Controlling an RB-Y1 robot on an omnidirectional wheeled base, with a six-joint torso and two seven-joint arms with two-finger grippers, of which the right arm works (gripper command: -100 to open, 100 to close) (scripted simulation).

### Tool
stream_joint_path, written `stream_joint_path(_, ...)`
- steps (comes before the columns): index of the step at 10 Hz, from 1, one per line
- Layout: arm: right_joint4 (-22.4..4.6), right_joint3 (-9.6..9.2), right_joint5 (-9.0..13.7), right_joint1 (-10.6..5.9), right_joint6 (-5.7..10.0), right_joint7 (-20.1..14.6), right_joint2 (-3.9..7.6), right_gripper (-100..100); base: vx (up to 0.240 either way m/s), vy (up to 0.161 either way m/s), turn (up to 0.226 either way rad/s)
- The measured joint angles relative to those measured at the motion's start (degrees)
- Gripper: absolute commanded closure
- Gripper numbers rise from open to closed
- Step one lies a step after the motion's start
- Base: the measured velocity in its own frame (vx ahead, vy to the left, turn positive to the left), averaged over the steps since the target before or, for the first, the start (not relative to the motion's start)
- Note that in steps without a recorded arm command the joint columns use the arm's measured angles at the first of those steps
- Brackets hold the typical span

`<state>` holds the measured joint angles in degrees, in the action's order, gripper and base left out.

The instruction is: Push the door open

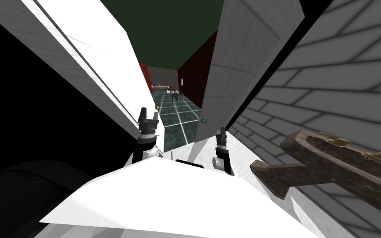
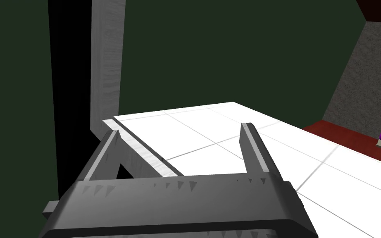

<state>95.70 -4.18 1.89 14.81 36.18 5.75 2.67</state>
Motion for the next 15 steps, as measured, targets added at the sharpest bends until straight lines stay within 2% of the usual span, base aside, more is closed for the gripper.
stream_joint_path(7, -11.8, -2.49, -0.5, -3.85, 2.23, -1.1, 0.27, -100, 0.065, -0.087, 0.069)
stream_joint_path(10, -16.4, -3.68, -0.8, -5.56, 2.55, -1.6, 0.13, -100, 0.054, -0.084, 0.073)
stream_joint_path(13, -19.1, -4.40, -1.0, -6.46, 2.69, -1.8, 0.01, -100, 0.047, -0.059, 0.042)
stream_joint_path(15, -22.3, -5.10, -1.2, -7.62, 3.25, -2.0, -0.31, -100, 0.062, -0.105, 0.084)
